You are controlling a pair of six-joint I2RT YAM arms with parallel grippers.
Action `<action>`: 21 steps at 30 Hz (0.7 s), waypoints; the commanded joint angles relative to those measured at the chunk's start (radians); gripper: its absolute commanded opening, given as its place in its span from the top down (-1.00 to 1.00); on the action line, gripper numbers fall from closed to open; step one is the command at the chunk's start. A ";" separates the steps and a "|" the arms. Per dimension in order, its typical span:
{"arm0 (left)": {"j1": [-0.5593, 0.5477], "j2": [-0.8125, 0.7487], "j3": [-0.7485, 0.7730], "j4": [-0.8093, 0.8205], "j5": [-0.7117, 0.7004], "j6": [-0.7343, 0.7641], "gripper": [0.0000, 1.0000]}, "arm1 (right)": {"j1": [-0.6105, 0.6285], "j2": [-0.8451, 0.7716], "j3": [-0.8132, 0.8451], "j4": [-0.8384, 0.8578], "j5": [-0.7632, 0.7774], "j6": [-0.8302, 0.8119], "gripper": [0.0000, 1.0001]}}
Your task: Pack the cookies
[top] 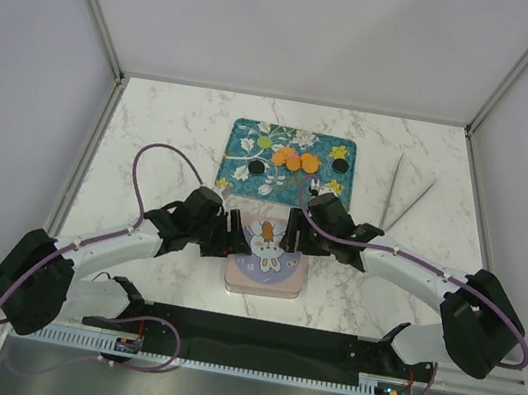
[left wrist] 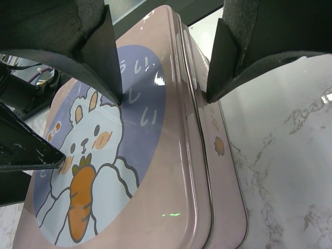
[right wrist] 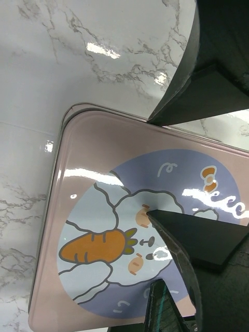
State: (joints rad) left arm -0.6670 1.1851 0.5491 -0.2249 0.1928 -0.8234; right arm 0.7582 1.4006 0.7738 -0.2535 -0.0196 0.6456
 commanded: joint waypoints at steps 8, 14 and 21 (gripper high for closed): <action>-0.011 0.025 -0.057 0.108 0.022 -0.068 -0.22 | 0.058 0.058 0.064 0.002 0.044 0.011 -0.54; -0.013 0.041 -0.089 0.137 0.019 -0.085 0.02 | 0.099 0.092 0.067 -0.003 0.093 0.015 -0.57; -0.014 0.059 -0.112 0.156 0.020 -0.085 0.16 | 0.107 0.104 0.015 0.049 0.069 0.028 -0.55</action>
State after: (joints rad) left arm -0.6647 1.1912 0.4797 -0.1104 0.1967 -0.8856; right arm 0.8185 1.4563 0.8242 -0.2592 0.1310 0.6598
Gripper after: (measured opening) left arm 0.618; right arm 0.788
